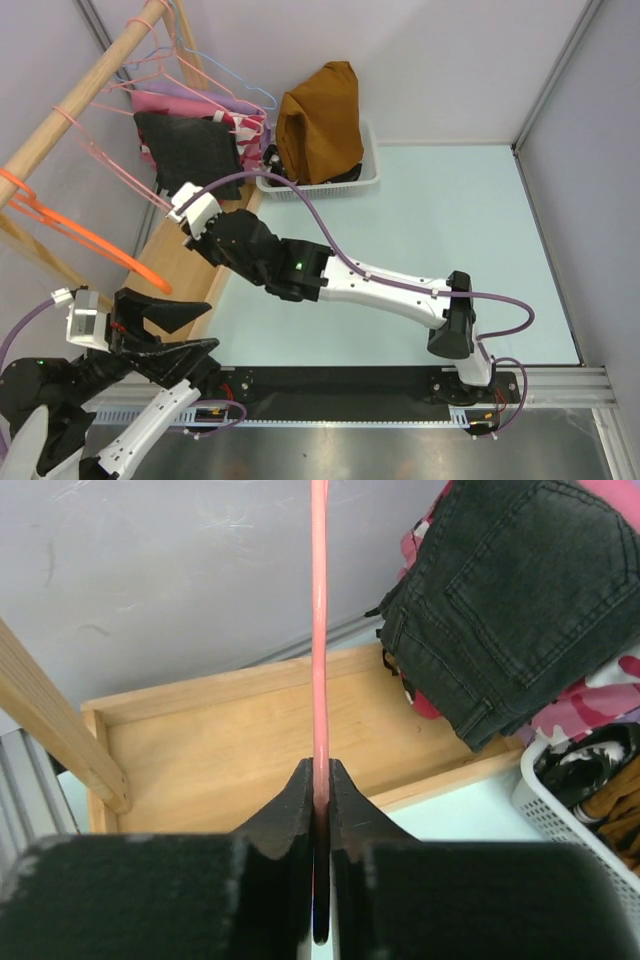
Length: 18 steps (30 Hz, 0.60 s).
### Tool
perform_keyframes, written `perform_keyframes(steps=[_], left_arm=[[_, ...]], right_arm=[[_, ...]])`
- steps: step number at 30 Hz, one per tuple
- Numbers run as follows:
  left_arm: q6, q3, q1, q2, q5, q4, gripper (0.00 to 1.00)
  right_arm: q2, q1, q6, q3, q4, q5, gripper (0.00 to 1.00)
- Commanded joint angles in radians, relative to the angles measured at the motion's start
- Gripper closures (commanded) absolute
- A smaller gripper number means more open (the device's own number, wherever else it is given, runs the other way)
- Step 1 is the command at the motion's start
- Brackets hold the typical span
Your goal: Remove the trousers from the hanger
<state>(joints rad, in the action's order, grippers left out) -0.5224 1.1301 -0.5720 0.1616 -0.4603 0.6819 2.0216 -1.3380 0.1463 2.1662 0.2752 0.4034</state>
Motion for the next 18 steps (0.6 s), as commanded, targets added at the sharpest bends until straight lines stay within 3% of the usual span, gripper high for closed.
perform_keyframes(steps=[1,3,11,12,16,18], left_arm=[[-0.017,-0.042,-0.003,-0.002,-0.038,-0.011,0.23],[-0.025,-0.062,-0.003,-0.008,-0.038,-0.015,0.23],[-0.074,-0.148,-0.003,-0.017,-0.092,-0.056,0.23],[-0.077,-0.159,-0.003,-0.023,-0.097,-0.062,0.23],[-0.119,-0.226,-0.003,-0.033,-0.135,-0.111,0.22],[-0.142,-0.28,-0.003,-0.033,-0.172,-0.156,0.22]], right_arm=[[-0.106,-0.009,-0.048,-0.101,-0.024,0.002,0.85],[-0.144,-0.006,-0.059,-0.161,-0.047,-0.008,0.68],[-0.29,-0.003,-0.126,-0.334,-0.082,0.002,0.34],[-0.331,-0.003,-0.135,-0.354,-0.087,0.006,0.26],[-0.457,-0.007,-0.181,-0.492,-0.11,0.028,0.12],[-0.513,-0.009,-0.221,-0.586,-0.117,0.049,0.1]])
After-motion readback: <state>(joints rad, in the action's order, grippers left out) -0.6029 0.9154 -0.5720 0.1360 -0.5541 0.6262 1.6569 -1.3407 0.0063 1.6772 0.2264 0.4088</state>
